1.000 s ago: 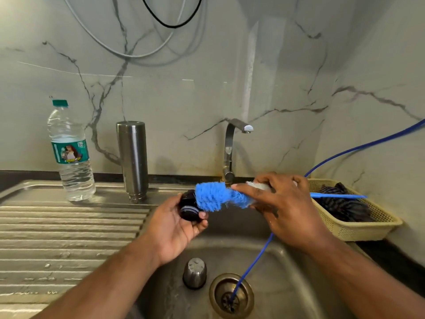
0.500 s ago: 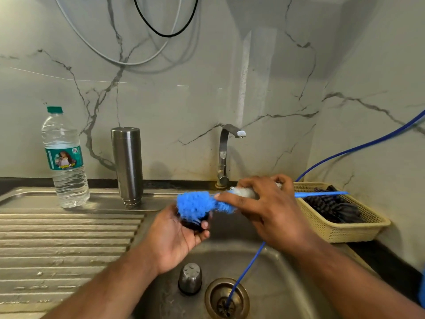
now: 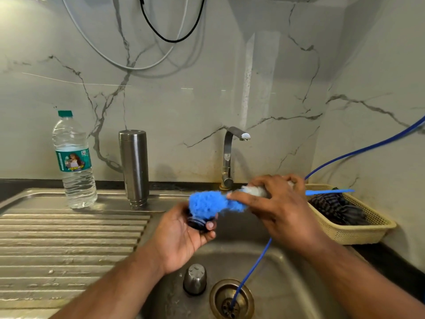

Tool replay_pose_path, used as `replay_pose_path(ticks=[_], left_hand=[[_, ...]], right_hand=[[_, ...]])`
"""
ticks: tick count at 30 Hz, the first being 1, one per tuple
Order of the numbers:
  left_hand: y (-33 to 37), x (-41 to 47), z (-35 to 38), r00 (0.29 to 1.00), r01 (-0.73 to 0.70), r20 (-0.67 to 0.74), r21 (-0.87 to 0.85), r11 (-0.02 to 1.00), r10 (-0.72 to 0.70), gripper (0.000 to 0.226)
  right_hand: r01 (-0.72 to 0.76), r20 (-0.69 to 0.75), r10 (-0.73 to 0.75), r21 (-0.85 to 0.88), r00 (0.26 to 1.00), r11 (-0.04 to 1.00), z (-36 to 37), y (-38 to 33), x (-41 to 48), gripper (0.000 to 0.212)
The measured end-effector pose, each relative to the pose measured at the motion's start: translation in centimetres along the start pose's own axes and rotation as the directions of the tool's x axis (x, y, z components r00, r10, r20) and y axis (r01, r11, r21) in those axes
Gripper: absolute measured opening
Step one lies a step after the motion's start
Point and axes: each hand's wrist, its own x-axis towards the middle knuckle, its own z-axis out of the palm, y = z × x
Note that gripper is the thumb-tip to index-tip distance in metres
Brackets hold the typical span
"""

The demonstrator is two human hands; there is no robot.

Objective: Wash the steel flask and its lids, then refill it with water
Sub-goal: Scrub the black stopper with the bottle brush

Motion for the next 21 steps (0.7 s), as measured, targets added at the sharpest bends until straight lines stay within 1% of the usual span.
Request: replay_pose_path(ticks=[2, 3, 5, 7, 8, 9, 12, 13, 17, 18, 21], left_hand=[[-0.3, -0.2, 0.3, 1.0, 0.011, 0.006, 0.019, 1.0, -0.011, 0.049], [-0.3, -0.2, 0.3, 1.0, 0.01, 0.01, 0.021, 1.0, -0.01, 0.05], [0.0, -0.1, 0.2, 1.0, -0.002, 0.017, 0.024, 1.0, 0.001, 0.05], [0.1, 0.0, 0.1, 1.0, -0.011, 0.023, 0.023, 1.0, 0.011, 0.047], [0.1, 0.0, 0.1, 1.0, -0.012, 0.022, 0.022, 1.0, 0.011, 0.045], [0.0, -0.1, 0.2, 1.0, -0.012, 0.018, 0.032, 0.999, 0.011, 0.045], [-0.4, -0.3, 0.5, 1.0, -0.005, 0.008, 0.083, 0.997, 0.005, 0.047], [-0.4, -0.3, 0.5, 1.0, 0.001, 0.004, 0.09, 0.996, -0.002, 0.048], [0.2, 0.0, -0.1, 1.0, 0.001, 0.015, 0.045, 0.999, -0.001, 0.044], [0.2, 0.0, -0.2, 1.0, -0.002, 0.018, 0.05, 0.999, 0.001, 0.045], [-0.2, -0.2, 0.0, 1.0, 0.013, 0.002, 0.099, 0.995, -0.013, 0.051]], right_hand=[[0.059, 0.023, -0.059, -0.002, 0.998, 0.998, 0.1, -1.4, 0.3, 0.042], [0.059, 0.025, -0.059, -0.006, 0.998, 0.998, -0.1, -1.2, 0.4, 0.042], [-0.012, -0.001, 0.012, 0.0, 1.0, 1.0, -0.3, 0.3, 0.3, 0.043], [-0.097, -0.035, 0.098, 0.029, 0.995, 0.995, -0.3, 1.3, -0.2, 0.049], [-0.108, -0.043, 0.11, 0.048, 0.993, 0.993, -0.3, 1.1, -0.3, 0.052], [-0.091, -0.038, 0.093, 0.055, 0.995, 0.994, -0.2, 0.4, -0.1, 0.052], [0.036, 0.023, -0.036, 0.033, 0.999, 0.999, 0.0, -1.6, 0.2, 0.044], [0.039, 0.035, -0.04, 0.028, 0.999, 0.999, -0.1, -1.3, 0.3, 0.044], [-0.106, -0.022, 0.108, 0.072, 0.994, 0.992, -0.2, 0.7, -0.2, 0.055], [-0.105, -0.018, 0.106, 0.081, 0.994, 0.991, -0.1, 0.4, -0.2, 0.056], [0.006, 0.056, -0.01, 0.077, 0.998, 0.997, 0.0, -1.3, 0.0, 0.05]])
